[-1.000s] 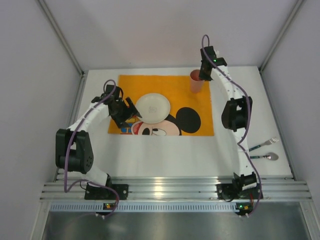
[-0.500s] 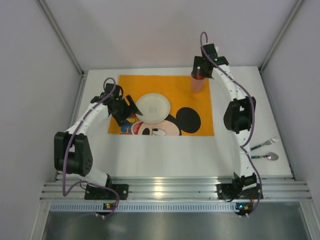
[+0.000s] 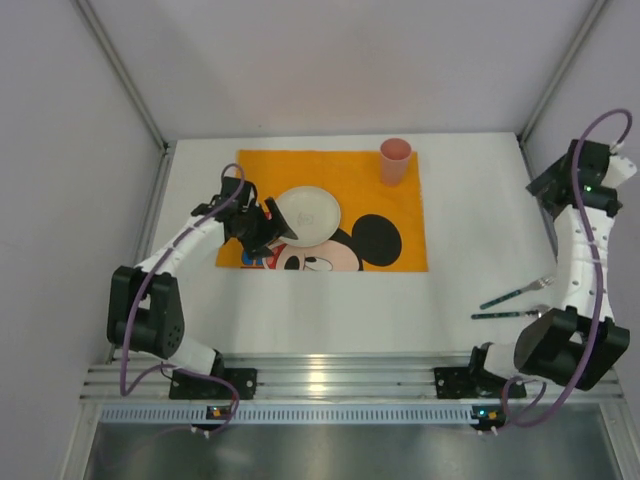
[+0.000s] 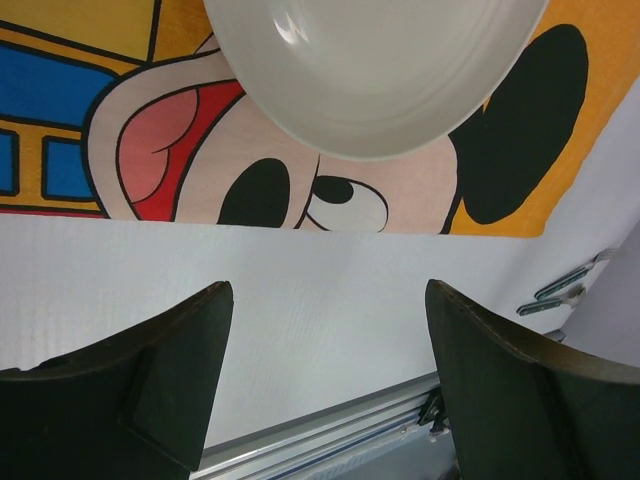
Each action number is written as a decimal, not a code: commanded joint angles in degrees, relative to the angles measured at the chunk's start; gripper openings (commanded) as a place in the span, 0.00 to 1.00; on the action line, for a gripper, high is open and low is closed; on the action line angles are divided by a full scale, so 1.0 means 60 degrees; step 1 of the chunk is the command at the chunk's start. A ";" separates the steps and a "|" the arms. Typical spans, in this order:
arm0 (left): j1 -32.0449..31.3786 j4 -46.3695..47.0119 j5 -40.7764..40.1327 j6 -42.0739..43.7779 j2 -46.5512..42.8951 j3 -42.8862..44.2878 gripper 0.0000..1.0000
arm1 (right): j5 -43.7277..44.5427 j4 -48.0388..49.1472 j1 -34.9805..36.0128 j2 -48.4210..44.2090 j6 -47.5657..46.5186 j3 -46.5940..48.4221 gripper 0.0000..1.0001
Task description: Set the dinner table for one person
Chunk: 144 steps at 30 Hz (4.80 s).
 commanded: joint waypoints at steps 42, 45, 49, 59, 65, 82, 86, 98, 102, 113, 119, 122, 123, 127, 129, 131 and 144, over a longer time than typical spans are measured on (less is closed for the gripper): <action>-0.1026 0.0872 0.0081 0.0629 0.0979 0.2109 0.84 | -0.2916 0.0060 0.0295 0.0578 0.0829 -0.3537 0.00; -0.1860 0.0052 -0.0592 0.1127 0.1740 0.4114 0.84 | -0.3327 -0.0572 0.0955 0.0183 0.1312 -0.2539 0.00; -0.3104 -0.1061 -0.1820 0.1567 0.2841 0.6654 0.84 | -0.4571 -0.0777 0.1540 -0.0345 0.2131 -0.2055 0.00; -0.6167 -0.3363 -0.4665 0.3500 0.4718 0.9926 0.83 | -0.5641 -0.0865 0.4352 -0.0346 0.2734 -0.1820 0.00; -0.7589 -0.3115 -0.5910 0.4115 0.4689 0.9370 0.81 | -0.5831 -0.1172 0.4574 -0.0463 0.2646 -0.1527 0.00; -0.9436 -0.2763 -0.8284 0.4892 0.4909 0.9808 0.72 | -0.5818 -0.1363 0.4794 -0.0434 0.2134 -0.1731 0.00; -0.9421 -0.2602 -0.8183 0.5054 0.4572 0.9983 0.72 | -0.5774 -0.1320 0.4794 -0.0419 0.2090 -0.1966 0.00; -0.9465 -0.2748 -0.6629 0.4819 0.4937 0.9649 0.66 | -0.5773 -0.1363 0.4808 -0.0141 0.1972 -0.1498 0.00; -0.9451 -0.2748 -0.7111 0.4994 0.5201 0.9252 0.63 | -0.6036 -0.1407 0.4808 -0.0126 0.2060 -0.1322 0.00; -0.9582 -0.2616 -0.8650 0.5800 0.6036 0.9719 0.26 | -0.7106 -0.1393 0.4925 -0.0243 0.2265 -0.1922 0.00; -0.9743 -0.2894 -0.9178 0.5962 0.6403 1.0029 0.01 | -0.7267 -0.1334 0.5189 -0.0170 0.2192 -0.2215 0.00; -0.9729 -0.2836 -0.9193 0.5801 0.6198 0.9780 0.00 | -0.7414 -0.1334 0.5219 -0.0024 0.2017 -0.2084 0.10; -0.9700 -0.2807 -0.9178 0.5685 0.6140 0.9707 0.00 | -0.7458 -0.1334 0.5204 0.0020 0.1944 -0.2011 0.40; -0.9159 -0.2807 -0.9090 0.5392 0.5454 0.8686 0.00 | -0.7343 -0.1756 0.5204 0.0312 0.1417 -0.1368 1.00; -0.8370 -0.2676 -0.8814 0.5013 0.4984 0.8054 0.00 | -0.7064 -0.2109 0.5189 0.0328 0.1050 -0.0784 1.00; -0.7228 -0.2311 -0.8229 0.4806 0.4033 0.6897 0.00 | -0.6552 -0.2607 0.5160 0.0226 0.0802 -0.0212 1.00; -0.0387 0.0004 -0.3425 0.4716 0.2198 0.3876 0.00 | -0.6271 -0.3224 0.4853 -0.0843 0.0522 -0.0969 1.00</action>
